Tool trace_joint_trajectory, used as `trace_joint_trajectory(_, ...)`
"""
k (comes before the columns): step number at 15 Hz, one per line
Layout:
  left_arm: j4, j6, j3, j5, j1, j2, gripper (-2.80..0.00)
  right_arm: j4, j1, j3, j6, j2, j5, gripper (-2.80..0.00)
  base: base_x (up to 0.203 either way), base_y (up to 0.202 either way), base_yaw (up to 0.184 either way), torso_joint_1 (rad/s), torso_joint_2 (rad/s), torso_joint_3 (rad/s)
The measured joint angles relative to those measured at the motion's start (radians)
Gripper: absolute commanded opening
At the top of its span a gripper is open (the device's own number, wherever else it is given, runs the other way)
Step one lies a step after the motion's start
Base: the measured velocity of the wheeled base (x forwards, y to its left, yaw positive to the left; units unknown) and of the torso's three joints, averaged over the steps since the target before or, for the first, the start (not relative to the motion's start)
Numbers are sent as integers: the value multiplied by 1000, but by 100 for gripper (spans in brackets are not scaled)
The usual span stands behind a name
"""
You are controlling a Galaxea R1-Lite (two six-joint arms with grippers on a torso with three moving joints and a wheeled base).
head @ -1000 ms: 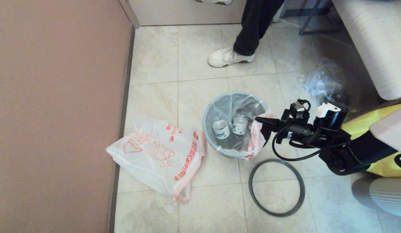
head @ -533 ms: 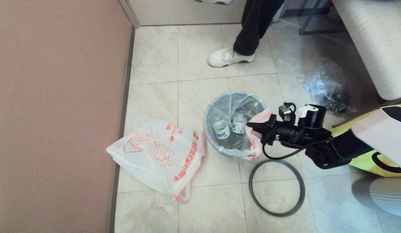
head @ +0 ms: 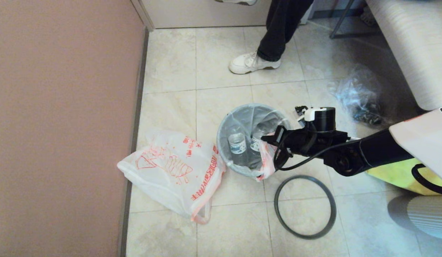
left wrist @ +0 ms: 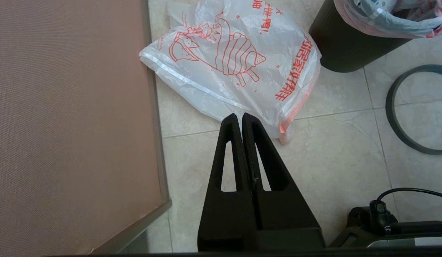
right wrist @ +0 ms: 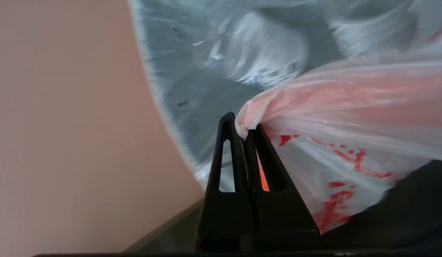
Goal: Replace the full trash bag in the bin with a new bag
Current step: Place the trash bag on the floor
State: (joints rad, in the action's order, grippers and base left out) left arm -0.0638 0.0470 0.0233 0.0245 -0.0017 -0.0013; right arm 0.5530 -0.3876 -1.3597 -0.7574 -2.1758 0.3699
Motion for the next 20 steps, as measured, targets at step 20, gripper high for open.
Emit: trace_joint_trajectory(20, 0, 0, 0, 0, 0, 0, -280, -537, -158, -512, 339, -180, -396, -280, 0, 0, 0, 0, 0, 0)
